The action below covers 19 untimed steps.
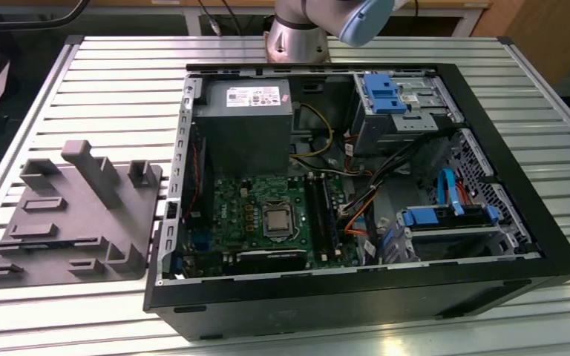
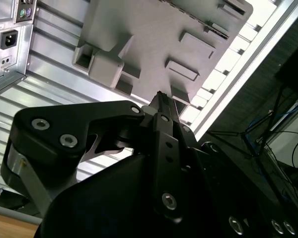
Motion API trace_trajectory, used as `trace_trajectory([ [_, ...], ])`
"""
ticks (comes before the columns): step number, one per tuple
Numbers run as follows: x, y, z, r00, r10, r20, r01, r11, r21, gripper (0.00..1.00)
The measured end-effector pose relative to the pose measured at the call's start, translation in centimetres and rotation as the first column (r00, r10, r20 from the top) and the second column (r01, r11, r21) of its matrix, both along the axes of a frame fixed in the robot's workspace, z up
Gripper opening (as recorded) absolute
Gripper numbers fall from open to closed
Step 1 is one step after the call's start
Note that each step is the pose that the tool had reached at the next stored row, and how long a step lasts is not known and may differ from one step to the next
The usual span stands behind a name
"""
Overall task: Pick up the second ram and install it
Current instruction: 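Reach for the second ram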
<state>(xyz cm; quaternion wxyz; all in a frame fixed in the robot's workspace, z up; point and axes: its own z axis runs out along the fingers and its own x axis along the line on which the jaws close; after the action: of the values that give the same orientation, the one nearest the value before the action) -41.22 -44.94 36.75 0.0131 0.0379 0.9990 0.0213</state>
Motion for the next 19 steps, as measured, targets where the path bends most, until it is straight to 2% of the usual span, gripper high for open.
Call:
trace_trajectory([
  [19,-0.28,-0.63,-0.69,1.0000,0.000,0.0000,0.000,1.0000,0.0000,0.11],
])
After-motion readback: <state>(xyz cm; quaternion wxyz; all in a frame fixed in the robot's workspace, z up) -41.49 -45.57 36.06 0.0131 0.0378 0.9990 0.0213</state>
